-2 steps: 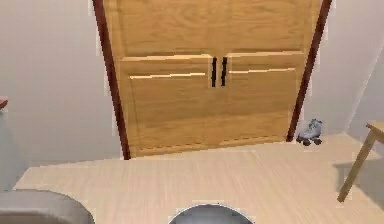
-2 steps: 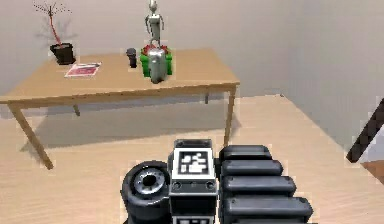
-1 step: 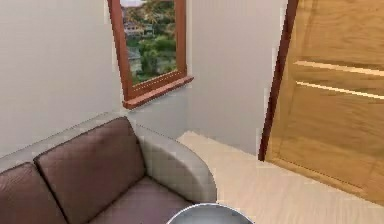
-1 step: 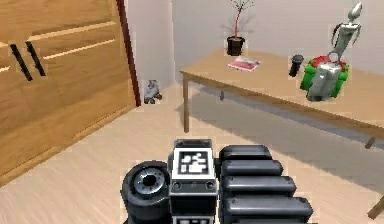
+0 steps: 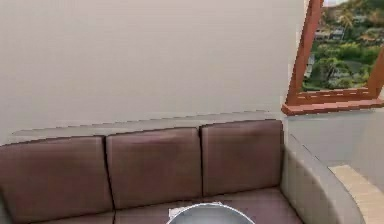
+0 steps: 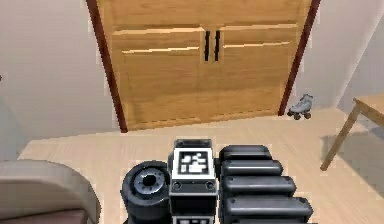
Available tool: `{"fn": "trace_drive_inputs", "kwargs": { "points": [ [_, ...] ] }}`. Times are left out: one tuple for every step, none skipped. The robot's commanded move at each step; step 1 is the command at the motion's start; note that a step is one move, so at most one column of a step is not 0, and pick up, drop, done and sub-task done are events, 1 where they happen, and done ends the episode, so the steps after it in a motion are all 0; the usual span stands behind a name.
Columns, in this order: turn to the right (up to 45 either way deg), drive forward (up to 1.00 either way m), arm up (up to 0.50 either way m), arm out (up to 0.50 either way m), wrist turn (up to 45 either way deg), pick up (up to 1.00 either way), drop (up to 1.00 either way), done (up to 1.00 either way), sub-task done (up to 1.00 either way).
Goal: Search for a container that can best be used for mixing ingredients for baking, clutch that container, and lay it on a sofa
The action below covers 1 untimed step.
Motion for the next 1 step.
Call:
{"fn": "trace_drive_inputs", "kwargs": {
  "points": [
    [-45.0, 0.00, 0.00, 0.00, 0.0, 0.00, 0.00, 0.00, 0.00]
  ]
}}
